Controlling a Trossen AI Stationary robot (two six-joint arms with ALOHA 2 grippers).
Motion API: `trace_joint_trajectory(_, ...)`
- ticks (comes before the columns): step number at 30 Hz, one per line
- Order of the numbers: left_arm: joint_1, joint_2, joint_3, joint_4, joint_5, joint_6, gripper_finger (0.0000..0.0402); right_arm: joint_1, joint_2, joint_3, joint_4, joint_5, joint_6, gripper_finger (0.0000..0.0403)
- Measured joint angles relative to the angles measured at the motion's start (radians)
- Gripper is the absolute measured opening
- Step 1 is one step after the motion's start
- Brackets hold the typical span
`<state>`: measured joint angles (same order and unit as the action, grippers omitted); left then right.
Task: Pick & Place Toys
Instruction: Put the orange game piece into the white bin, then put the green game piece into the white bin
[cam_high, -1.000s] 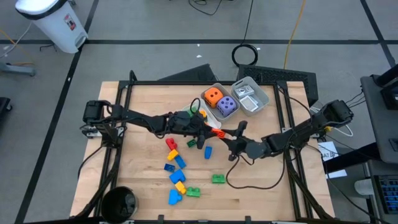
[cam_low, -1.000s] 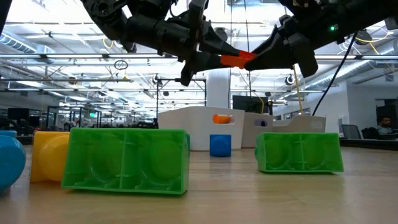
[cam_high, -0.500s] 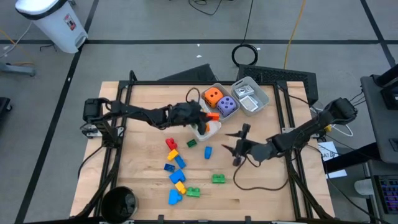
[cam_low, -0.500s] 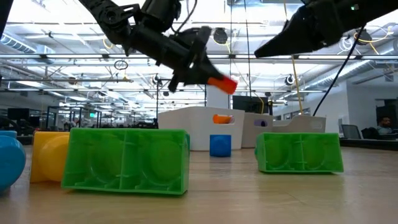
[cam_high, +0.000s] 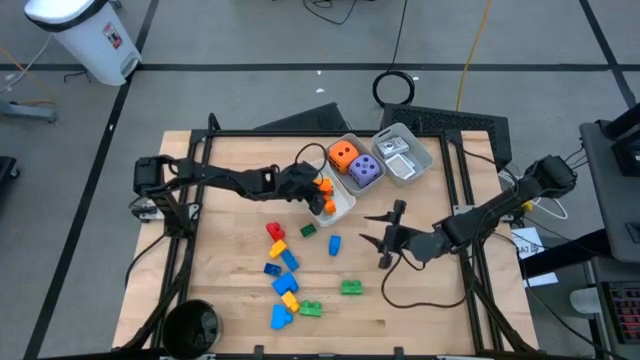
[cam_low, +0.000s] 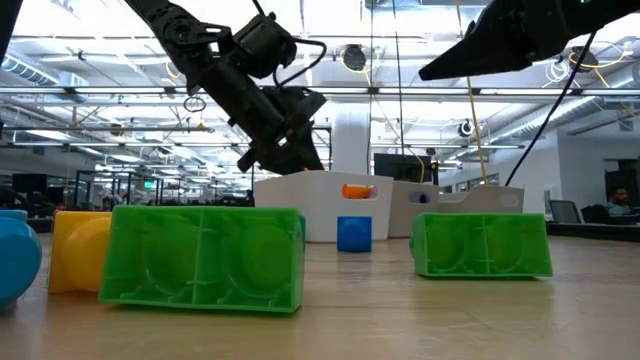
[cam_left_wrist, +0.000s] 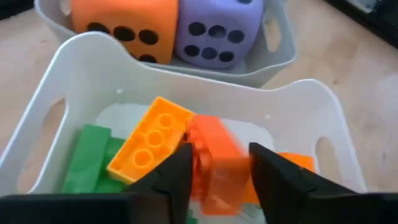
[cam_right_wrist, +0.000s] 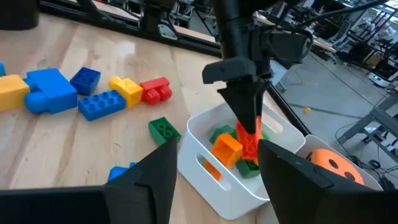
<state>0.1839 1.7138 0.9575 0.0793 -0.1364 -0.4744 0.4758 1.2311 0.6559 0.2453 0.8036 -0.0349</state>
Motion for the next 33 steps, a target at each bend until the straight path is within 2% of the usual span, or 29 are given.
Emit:
trace_joint_trajectory(6,-0.010,0.000,0.000,0.000,-0.052,0.000,0.0231,-0.011,0.004,0.000,0.004,-0.024,0.046,0.0205)
trace_joint_trajectory(12,-0.011,0.000,0.000,0.001,-0.056,0.031,0.0271,-0.029,0.004,0.000,0.005,-0.195,0.108,0.0219)
trace_joint_trajectory(18,-0.013,0.000,0.000,0.019,-0.006,0.028,0.0280,-0.016,0.004,0.000,0.012,-0.370,0.130,0.0235)
trace_joint_trajectory(22,-0.050,0.000,0.000,0.111,0.005,0.051,0.0280,0.036,0.049,0.000,0.043,-0.442,0.168,0.0253)
trace_joint_trajectory(28,-0.139,-0.012,0.000,0.218,0.006,0.109,0.0280,0.123,0.210,0.000,0.146,-0.442,0.220,0.0278)
trace_joint_trajectory(33,-0.207,-0.035,0.000,0.265,0.005,0.109,0.0280,0.133,0.358,0.001,0.243,-0.443,0.287,0.0302)
